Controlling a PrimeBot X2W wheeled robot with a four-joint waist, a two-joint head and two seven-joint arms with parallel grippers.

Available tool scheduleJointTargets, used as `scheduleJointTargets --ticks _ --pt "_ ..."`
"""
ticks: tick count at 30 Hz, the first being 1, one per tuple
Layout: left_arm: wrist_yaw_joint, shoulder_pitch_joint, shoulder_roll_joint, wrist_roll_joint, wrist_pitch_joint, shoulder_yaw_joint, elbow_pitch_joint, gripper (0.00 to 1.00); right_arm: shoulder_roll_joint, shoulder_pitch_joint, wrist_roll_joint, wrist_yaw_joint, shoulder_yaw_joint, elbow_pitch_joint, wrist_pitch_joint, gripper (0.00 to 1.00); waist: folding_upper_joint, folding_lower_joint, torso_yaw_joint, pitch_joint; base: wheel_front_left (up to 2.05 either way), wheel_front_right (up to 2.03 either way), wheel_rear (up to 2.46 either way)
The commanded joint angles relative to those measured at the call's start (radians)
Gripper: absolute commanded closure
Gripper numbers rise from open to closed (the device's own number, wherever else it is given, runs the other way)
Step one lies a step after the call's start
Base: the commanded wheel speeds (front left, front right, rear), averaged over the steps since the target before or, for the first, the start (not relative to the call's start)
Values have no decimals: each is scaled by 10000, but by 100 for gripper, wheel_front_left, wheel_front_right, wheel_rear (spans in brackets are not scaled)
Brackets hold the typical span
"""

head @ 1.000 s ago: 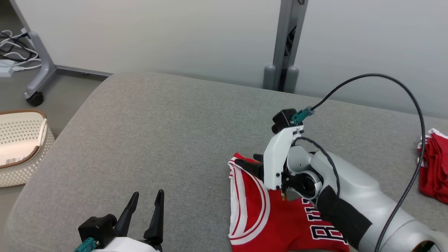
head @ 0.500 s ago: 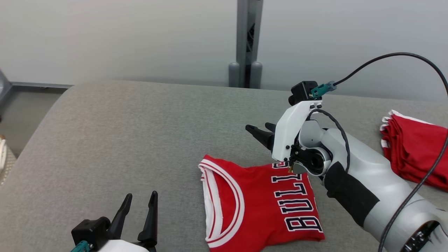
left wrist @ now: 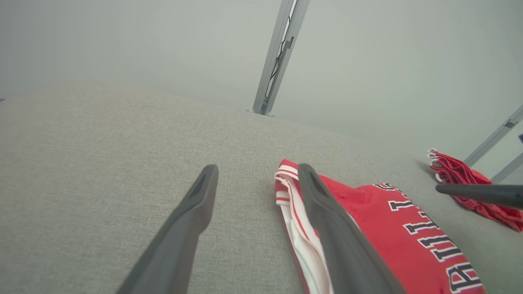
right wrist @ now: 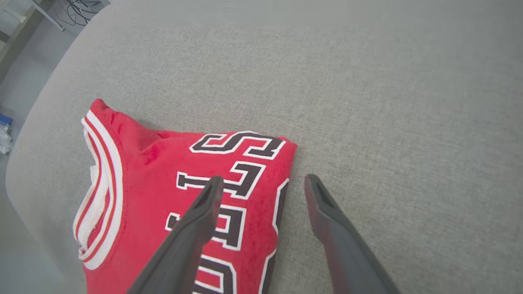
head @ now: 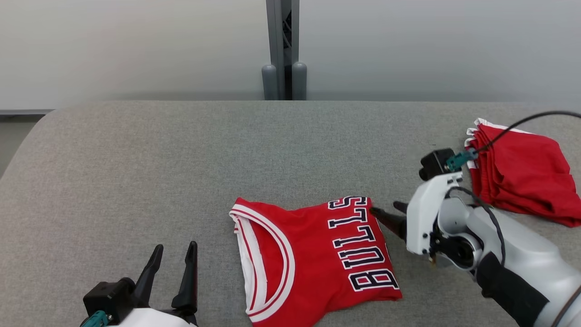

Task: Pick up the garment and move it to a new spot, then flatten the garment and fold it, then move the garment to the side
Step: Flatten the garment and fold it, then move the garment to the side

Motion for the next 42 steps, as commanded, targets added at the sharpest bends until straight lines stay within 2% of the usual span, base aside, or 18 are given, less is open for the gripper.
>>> scheduleJointTargets --ticks 1,6,20,21,22,23,26,27,29,33,42 --pt "61 -103 66 64 11 34 -66 0 -174 230 57 0 29 -205 76 0 0 0 7 123 0 0 0" --pt "136 -236 113 116 98 14 -168 0 -487 634 246 0 -41 -603 290 0 0 0 144 396 0 0 0" --pt "215 -444 62 98 146 -37 -155 0 -828 1080 865 0 -134 -925 1737 0 0 0 779 735 0 0 0" --pt "214 -447 62 93 139 -40 -154 0 -827 1108 914 0 -148 -980 1795 10 0 0 805 734 0 0 0" --pt "215 -449 60 84 132 -39 -152 0 -841 1121 941 0 -153 -1016 1826 28 0 0 827 736 0 0 0" --pt "215 -448 61 74 125 -35 -147 0 -857 1123 936 0 -159 -1044 1846 51 0 0 844 736 0 0 0" --pt "216 -442 73 54 104 -25 -134 0 -845 1085 870 0 -209 -1109 1691 65 0 0 862 734 0 0 0" --pt "218 -442 74 43 96 -13 -129 0 -841 1065 815 0 -220 -1113 1616 75 0 0 858 737 0 0 0" --pt "217 -451 77 39 76 8 -124 0 -812 1027 755 0 -275 -1098 1431 100 0 0 836 738 0 0 0" --pt "216 -460 89 33 54 26 -115 0 -836 764 663 0 -384 -1129 1220 100 0 0 749 732 0 0 0" --pt "185 -362 120 44 -12 19 -162 0 -1331 203 302 -1 -695 -1120 966 100 0 0 226 650 0 0 0"
